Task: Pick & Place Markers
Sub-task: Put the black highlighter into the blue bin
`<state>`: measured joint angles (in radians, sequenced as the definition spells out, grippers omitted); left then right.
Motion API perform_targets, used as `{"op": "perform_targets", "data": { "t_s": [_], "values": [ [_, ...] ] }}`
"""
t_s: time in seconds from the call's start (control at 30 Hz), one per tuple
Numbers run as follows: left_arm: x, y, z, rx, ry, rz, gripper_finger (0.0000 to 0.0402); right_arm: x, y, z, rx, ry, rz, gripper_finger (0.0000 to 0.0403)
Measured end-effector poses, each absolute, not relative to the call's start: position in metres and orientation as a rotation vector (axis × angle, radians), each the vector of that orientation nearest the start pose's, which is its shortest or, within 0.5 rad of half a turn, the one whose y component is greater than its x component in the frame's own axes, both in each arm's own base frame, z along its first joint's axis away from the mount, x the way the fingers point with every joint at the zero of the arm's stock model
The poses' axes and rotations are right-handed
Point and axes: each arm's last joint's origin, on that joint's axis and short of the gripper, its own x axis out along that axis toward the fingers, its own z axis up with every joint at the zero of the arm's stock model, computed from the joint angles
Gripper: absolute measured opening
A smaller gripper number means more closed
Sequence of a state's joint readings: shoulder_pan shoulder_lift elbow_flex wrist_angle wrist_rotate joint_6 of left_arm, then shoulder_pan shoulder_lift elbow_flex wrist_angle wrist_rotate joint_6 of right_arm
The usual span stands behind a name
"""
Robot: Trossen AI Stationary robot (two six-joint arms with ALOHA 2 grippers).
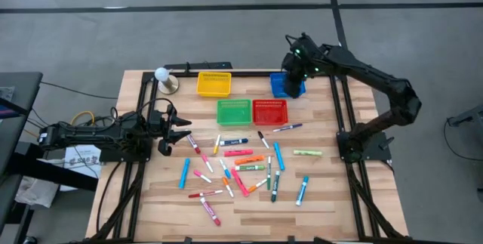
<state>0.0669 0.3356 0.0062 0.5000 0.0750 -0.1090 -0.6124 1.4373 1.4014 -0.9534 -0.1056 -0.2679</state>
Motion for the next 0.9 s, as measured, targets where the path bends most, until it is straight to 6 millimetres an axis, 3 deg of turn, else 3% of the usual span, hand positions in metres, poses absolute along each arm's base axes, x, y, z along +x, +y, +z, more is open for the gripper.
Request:
{"op": "perform_targets", "data": {
  "t_s": [0.33,0.9],
  "values": [
    [0.117,0.006,0.185,-0.096,-0.177,-0.018,0.0167,0.229,-0.121,0.362,0.134,0.866,-0.249,0.0101],
    [0.117,0.006,0.186,-0.096,-0.187,-0.018,0.0167,0.258,-0.029,0.361,0.143,0.881,0.02,0.0101]
  ]
}}
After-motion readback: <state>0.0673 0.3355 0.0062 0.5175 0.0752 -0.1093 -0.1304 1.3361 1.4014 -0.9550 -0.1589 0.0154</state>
